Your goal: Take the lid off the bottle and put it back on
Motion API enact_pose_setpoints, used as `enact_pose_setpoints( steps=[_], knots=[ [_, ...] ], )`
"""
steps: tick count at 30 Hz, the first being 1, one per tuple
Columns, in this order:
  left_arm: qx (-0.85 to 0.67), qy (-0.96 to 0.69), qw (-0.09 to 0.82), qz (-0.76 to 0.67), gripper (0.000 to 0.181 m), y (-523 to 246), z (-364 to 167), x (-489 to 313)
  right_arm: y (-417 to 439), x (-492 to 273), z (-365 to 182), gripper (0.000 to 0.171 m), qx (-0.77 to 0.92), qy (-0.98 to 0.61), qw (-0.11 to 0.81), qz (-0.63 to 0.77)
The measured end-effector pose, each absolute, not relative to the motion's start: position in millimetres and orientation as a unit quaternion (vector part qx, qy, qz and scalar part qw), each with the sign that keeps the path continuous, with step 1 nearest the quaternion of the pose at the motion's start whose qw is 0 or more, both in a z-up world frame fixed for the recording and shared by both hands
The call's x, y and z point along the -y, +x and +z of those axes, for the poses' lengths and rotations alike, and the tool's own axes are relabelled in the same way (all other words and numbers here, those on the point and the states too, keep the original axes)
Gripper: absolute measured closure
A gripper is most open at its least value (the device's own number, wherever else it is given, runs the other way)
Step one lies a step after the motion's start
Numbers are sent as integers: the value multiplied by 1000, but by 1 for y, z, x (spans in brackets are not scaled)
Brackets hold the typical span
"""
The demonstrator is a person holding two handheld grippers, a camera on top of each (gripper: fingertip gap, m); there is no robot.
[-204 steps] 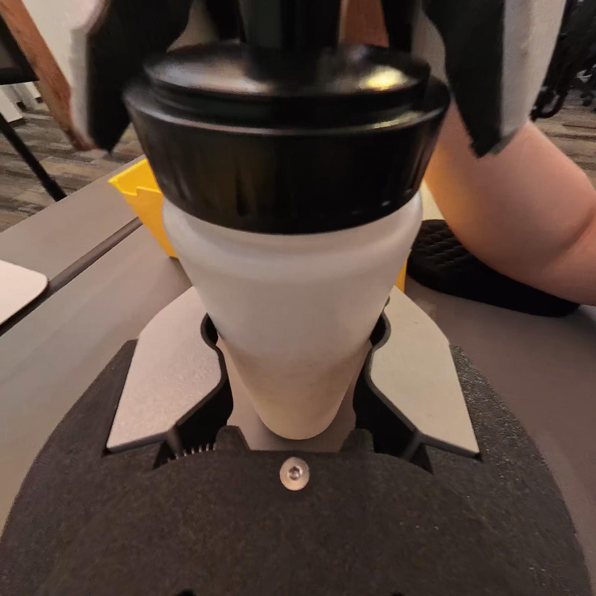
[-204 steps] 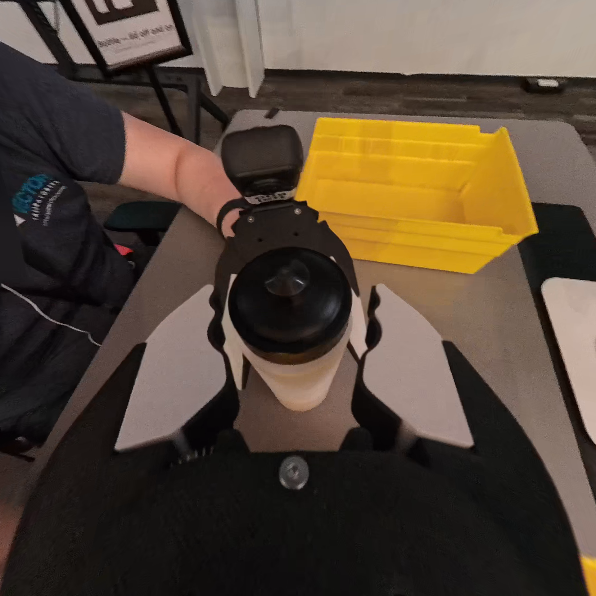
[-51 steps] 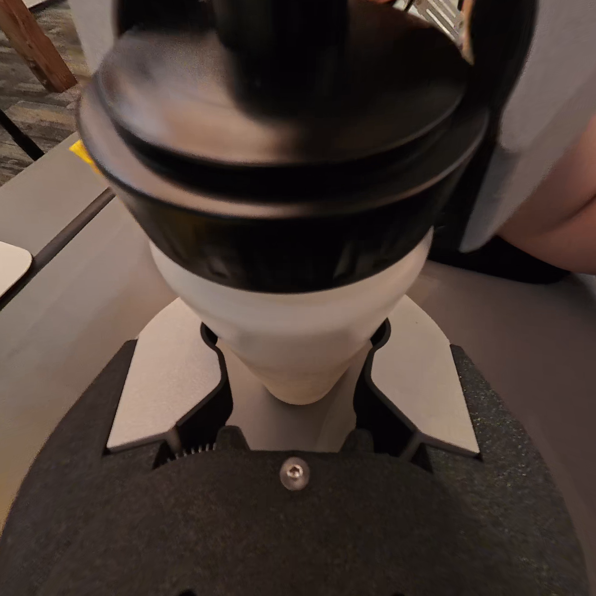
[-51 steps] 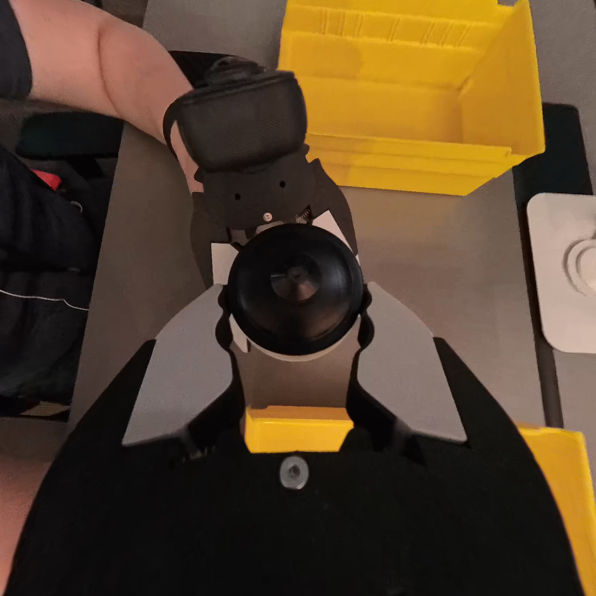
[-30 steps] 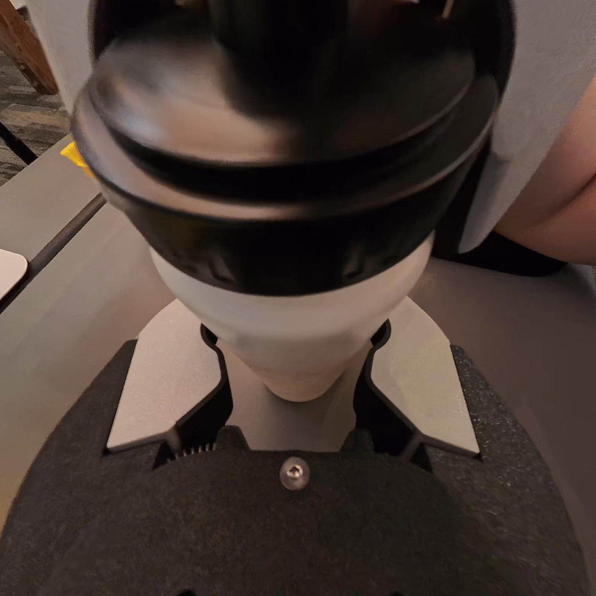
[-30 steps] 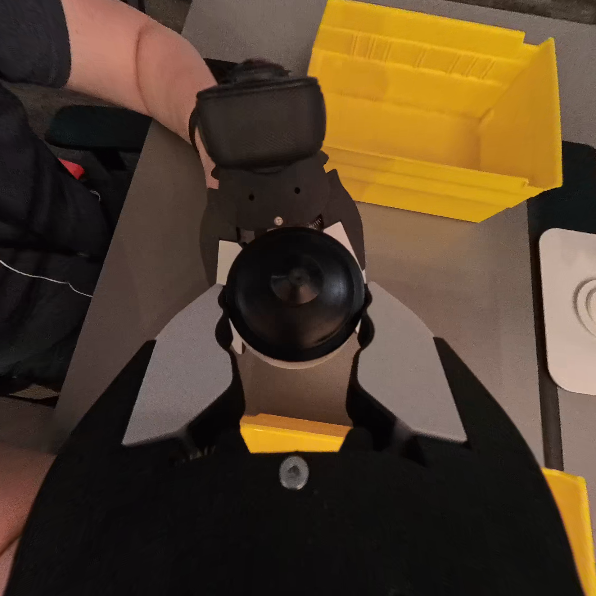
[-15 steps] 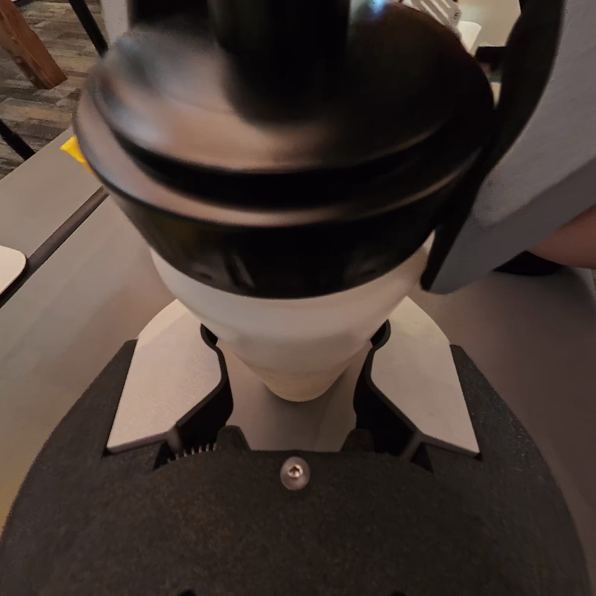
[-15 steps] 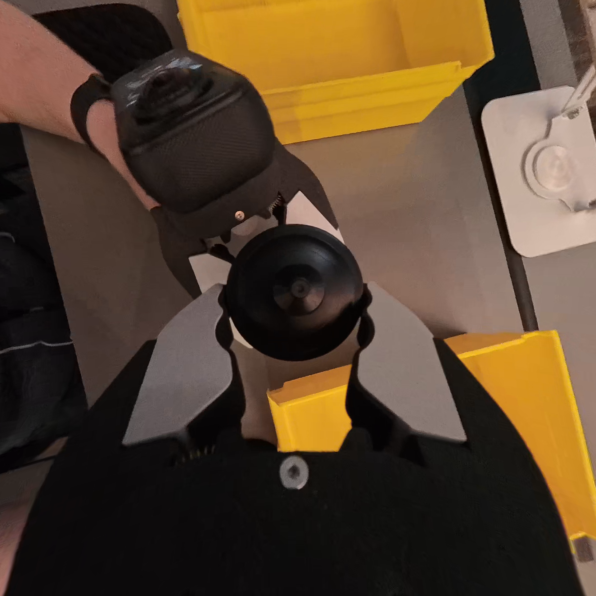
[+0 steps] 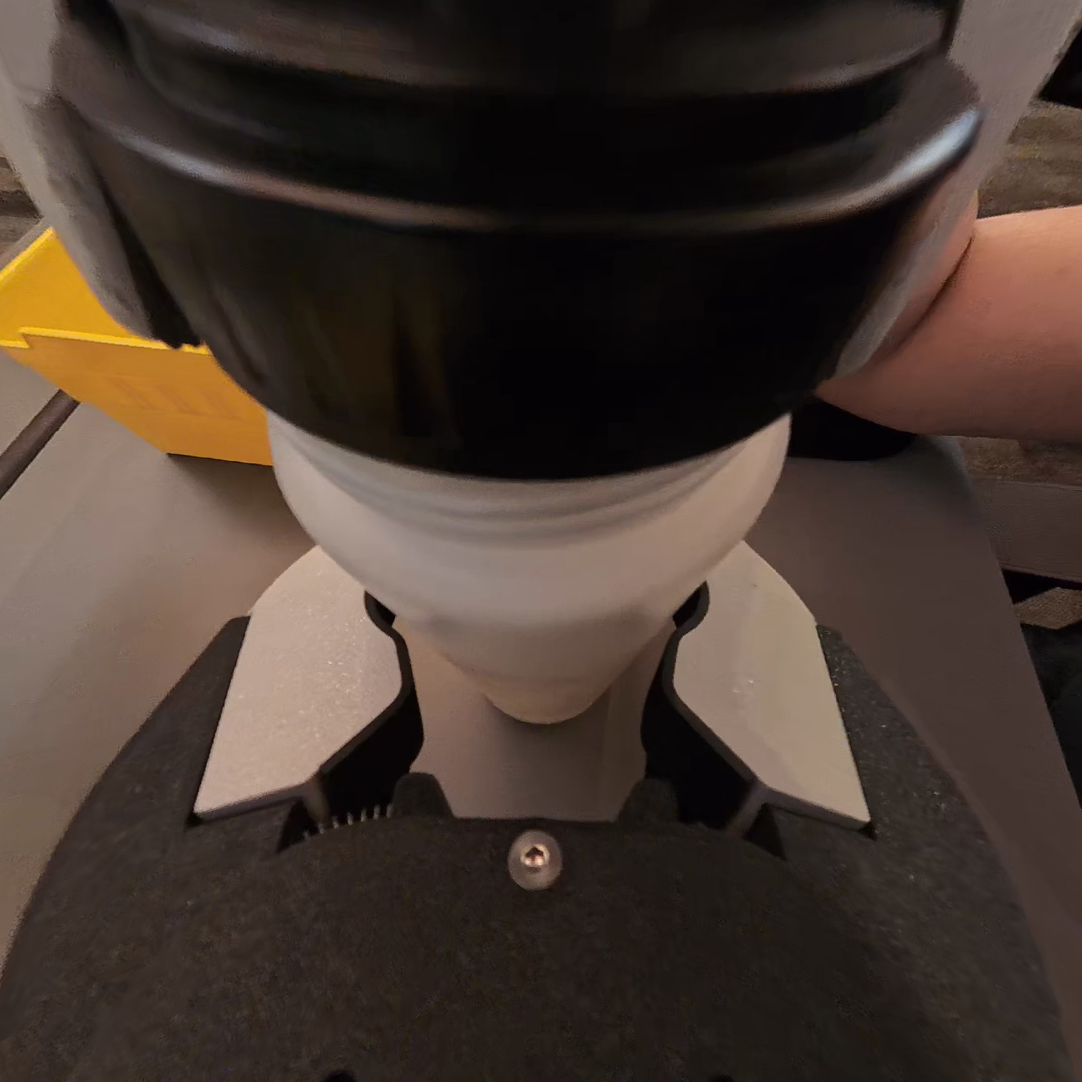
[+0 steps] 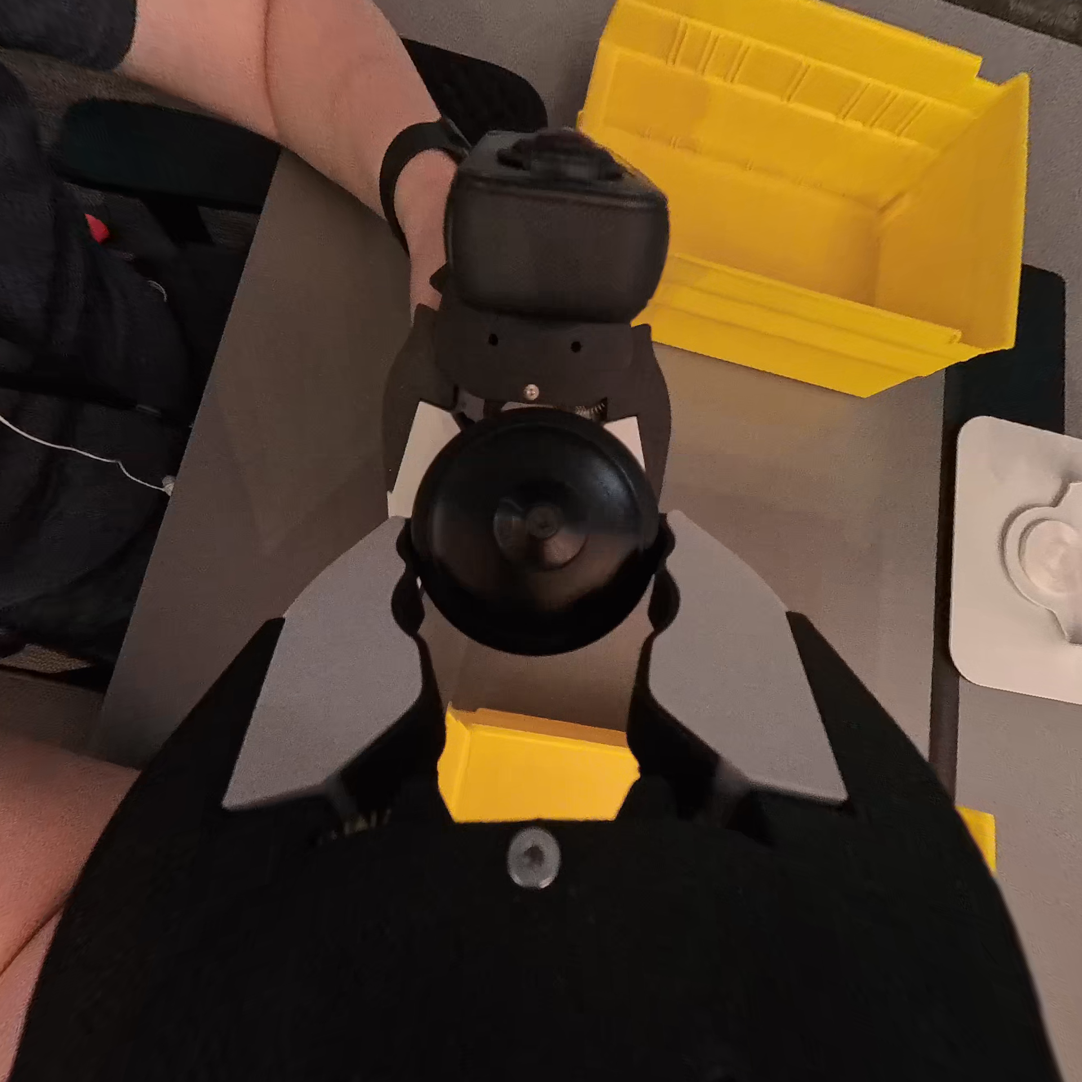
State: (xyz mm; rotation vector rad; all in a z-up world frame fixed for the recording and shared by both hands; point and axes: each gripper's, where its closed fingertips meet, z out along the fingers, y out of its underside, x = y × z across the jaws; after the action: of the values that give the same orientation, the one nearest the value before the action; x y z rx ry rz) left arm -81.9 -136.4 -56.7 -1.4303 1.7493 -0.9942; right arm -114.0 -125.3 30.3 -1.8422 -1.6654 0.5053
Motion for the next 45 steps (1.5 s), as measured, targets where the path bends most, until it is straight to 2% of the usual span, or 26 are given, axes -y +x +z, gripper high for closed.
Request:
enact_pose_setpoints(
  steps=[2,8,12,17,20,32,38,42,45],
  knots=[
    [-663,-552,334,-380,86,-81,-57,133,-112,122,29,94,618,-704,294,191],
    [-638,-582,350,-364,86,-83,-56,117,-102,113,62,94,575,-704,367,196],
    [-611,-608,367,-349,86,-86,-56,99,-15,62,59,94,416,-810,402,100],
    [-602,-615,373,-347,86,-86,-56,93,138,28,-45,94,154,-965,209,-20],
    [-603,-614,373,-348,86,-86,-56,93,164,24,-95,94,133,-983,122,-43],
    [-602,-613,375,-348,85,-86,-55,93,177,14,-158,93,61,-995,31,-66],
    [-590,-623,381,-346,86,-87,-55,86,172,13,-130,93,50,-994,72,-65],
    [-582,-627,386,-345,86,-90,-50,81,157,6,-69,93,54,-978,179,-90],
    [-570,-624,400,-354,86,-93,-35,77,117,-4,-6,93,117,-939,313,-83]
  ],
)
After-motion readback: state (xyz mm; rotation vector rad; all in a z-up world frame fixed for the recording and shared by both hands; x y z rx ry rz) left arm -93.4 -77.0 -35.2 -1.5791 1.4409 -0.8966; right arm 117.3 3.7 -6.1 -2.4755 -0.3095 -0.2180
